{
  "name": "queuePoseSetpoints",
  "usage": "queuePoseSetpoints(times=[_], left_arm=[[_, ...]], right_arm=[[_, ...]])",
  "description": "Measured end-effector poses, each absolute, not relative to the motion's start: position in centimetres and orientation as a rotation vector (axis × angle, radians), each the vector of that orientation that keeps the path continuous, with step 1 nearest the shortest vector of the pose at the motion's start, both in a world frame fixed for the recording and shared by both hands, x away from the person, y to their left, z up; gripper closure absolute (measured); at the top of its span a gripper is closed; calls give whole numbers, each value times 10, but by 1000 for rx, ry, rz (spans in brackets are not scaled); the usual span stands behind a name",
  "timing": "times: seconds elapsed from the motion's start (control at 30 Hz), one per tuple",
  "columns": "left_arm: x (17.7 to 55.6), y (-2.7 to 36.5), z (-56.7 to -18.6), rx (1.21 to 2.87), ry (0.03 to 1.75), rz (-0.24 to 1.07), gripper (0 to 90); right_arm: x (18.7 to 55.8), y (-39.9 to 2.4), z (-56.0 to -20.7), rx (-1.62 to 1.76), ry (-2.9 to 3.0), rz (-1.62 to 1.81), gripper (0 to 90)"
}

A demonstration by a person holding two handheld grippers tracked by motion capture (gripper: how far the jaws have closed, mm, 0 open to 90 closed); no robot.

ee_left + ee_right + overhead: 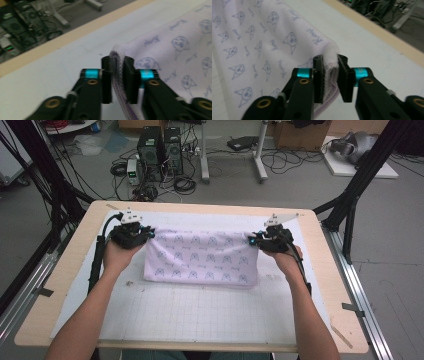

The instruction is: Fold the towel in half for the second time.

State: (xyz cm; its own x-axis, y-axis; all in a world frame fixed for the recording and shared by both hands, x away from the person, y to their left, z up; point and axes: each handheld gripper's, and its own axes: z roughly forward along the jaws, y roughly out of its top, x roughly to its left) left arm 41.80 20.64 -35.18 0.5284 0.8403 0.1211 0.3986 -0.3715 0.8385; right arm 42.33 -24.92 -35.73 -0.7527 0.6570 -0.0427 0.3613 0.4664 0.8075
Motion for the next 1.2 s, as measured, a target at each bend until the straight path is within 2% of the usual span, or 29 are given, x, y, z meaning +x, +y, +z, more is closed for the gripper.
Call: queuePoseSetpoints(times=[0.03, 0.07, 0.13, 0.2, 0.43, 0.77, 0.9, 1.07, 1.17, 1.2], left_arm=[[423, 208, -352, 1968, 1056, 721, 611], [425, 210, -355, 1955, 1094, 707, 567], [424, 212, -362, 1988, 1086, 679, 554], [415, 215, -372, 1998, 1059, 666, 563], [377, 219, -410, 2062, 985, 500, 672], [358, 228, -439, 2076, 1006, 430, 670], [354, 223, -434, 2047, 976, 458, 527], [346, 221, -427, 2033, 951, 454, 425], [337, 222, -420, 1985, 966, 459, 325], [333, 223, -418, 1969, 955, 459, 322]], right_arm=[[431, -248, -356, 903, 2363, 1169, 624], [437, -248, -358, 943, 2358, 1173, 608], [441, -246, -366, 982, 2384, 1177, 573], [437, -241, -374, 962, 2426, 1160, 568], [409, -233, -407, 954, 2532, 1144, 587], [383, -240, -433, 934, 2564, 1097, 597], [380, -237, -434, 933, 2545, 1099, 495], [373, -234, -426, 983, 2456, 1195, 332], [365, -234, -420, 996, 2405, 1242, 279], [362, -234, -417, 995, 2390, 1233, 243]])
